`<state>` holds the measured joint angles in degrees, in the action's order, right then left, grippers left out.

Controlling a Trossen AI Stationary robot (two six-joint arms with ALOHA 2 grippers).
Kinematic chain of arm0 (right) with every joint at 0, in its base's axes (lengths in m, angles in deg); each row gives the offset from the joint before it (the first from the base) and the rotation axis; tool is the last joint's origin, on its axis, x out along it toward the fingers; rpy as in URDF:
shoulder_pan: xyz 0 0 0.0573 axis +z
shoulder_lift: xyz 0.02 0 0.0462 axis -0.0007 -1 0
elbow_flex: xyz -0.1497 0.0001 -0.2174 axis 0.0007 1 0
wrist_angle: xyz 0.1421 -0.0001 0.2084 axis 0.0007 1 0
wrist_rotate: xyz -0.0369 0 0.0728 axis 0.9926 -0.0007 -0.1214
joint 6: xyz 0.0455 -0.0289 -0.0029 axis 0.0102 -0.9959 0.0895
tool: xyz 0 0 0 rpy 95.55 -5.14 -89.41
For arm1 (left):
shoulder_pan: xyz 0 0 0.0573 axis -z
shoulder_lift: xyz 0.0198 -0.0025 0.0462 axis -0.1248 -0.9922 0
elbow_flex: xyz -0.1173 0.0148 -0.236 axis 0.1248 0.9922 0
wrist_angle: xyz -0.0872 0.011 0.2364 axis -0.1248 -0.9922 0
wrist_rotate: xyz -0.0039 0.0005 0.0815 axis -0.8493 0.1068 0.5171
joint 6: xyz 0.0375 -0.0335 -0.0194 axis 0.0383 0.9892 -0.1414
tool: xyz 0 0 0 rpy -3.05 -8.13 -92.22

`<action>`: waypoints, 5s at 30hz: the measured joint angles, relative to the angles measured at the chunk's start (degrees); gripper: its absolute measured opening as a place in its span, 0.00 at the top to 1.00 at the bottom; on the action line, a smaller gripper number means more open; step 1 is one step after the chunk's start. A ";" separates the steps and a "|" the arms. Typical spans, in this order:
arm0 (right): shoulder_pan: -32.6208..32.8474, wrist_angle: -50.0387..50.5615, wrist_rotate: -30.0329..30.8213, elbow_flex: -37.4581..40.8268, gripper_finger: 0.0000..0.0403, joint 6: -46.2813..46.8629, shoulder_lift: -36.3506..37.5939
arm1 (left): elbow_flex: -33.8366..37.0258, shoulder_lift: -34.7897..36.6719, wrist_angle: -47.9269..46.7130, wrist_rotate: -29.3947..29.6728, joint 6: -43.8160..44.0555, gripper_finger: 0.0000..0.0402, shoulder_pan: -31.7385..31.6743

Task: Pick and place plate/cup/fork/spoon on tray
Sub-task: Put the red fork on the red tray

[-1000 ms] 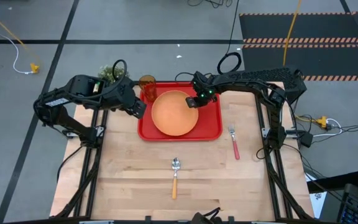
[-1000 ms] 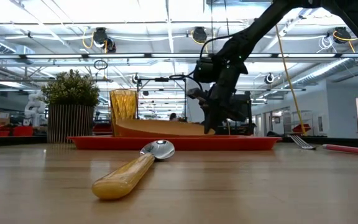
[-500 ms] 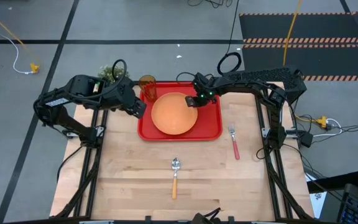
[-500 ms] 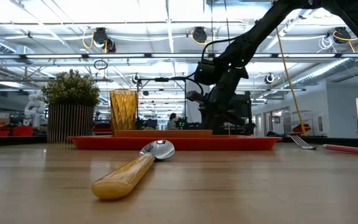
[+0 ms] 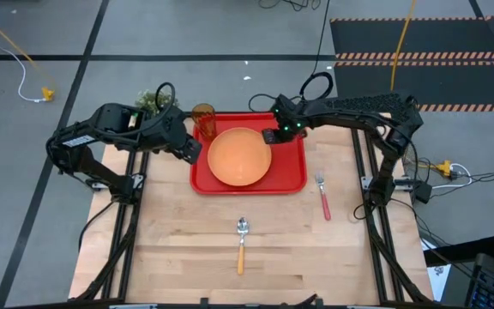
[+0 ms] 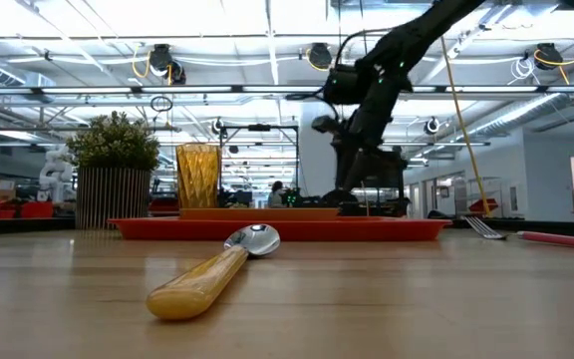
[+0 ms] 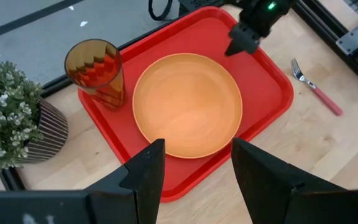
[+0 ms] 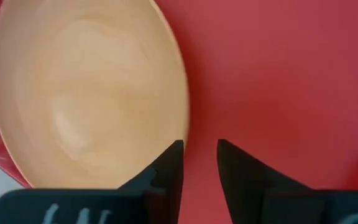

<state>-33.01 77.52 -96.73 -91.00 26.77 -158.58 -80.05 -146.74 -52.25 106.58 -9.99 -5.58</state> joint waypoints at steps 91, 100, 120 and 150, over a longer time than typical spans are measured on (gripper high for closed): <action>25.20 6.71 11.96 46.41 0.42 31.45 36.18 | 0.00 0.00 0.29 1.08 -4.96 0.54 0.08; 25.20 7.21 11.83 46.41 0.61 31.55 34.55 | -0.02 0.00 0.31 1.50 -4.91 0.54 -0.07; 25.26 7.30 10.99 46.35 0.90 31.20 33.22 | -0.02 0.00 0.31 2.65 -4.50 0.54 -0.07; 25.26 5.12 5.77 37.92 0.93 37.63 35.35 | -0.02 0.00 0.31 4.04 -6.60 0.54 -0.07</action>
<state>-7.75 82.63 -90.96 -53.07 64.40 -123.23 -80.07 -146.74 -51.94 110.61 -16.59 -5.65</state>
